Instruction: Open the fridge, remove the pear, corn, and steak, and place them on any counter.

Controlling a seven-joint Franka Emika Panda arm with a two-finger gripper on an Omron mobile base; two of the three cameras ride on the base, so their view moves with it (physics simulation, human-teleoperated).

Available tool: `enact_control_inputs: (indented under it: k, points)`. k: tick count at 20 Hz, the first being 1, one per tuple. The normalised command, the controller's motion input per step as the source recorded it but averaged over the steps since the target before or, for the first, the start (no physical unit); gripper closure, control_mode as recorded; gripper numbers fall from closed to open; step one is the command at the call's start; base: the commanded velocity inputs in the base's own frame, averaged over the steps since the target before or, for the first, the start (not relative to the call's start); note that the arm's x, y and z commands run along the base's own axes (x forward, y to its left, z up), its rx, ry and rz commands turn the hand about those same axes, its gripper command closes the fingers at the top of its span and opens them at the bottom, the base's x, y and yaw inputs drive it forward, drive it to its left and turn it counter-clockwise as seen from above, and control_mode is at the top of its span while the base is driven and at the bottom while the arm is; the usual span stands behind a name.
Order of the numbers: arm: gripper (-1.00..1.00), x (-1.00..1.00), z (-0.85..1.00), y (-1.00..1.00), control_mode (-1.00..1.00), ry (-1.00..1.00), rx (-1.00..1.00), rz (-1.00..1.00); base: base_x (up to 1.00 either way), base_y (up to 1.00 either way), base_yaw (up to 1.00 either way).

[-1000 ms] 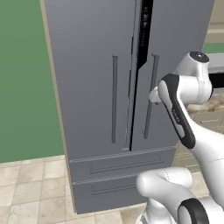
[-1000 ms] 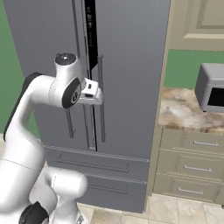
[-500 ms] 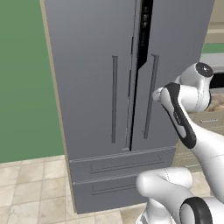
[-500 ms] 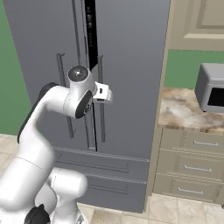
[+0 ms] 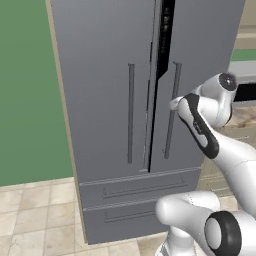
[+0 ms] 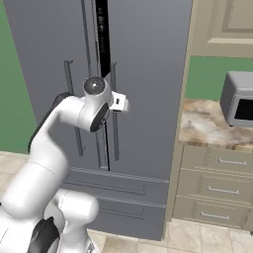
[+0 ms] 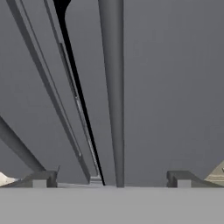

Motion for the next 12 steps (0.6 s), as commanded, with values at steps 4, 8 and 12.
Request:
enact_control_inputs:
  k: [4, 8, 12]
  points:
    - [-1.0, 0.57, 0.0, 0.0, -1.0, -0.05, 0.04, 0.0, 0.0, 0.0, 0.0]
    - [-1.0, 0.83, 0.0, 0.0, -1.0, 0.0, 0.02, 0.0, 0.0, 0.0, 0.0]
    - [-1.0, 0.79, 0.0, 0.0, -1.0, 0.0, 0.0, 0.0, 0.0, 0.0, 0.0]
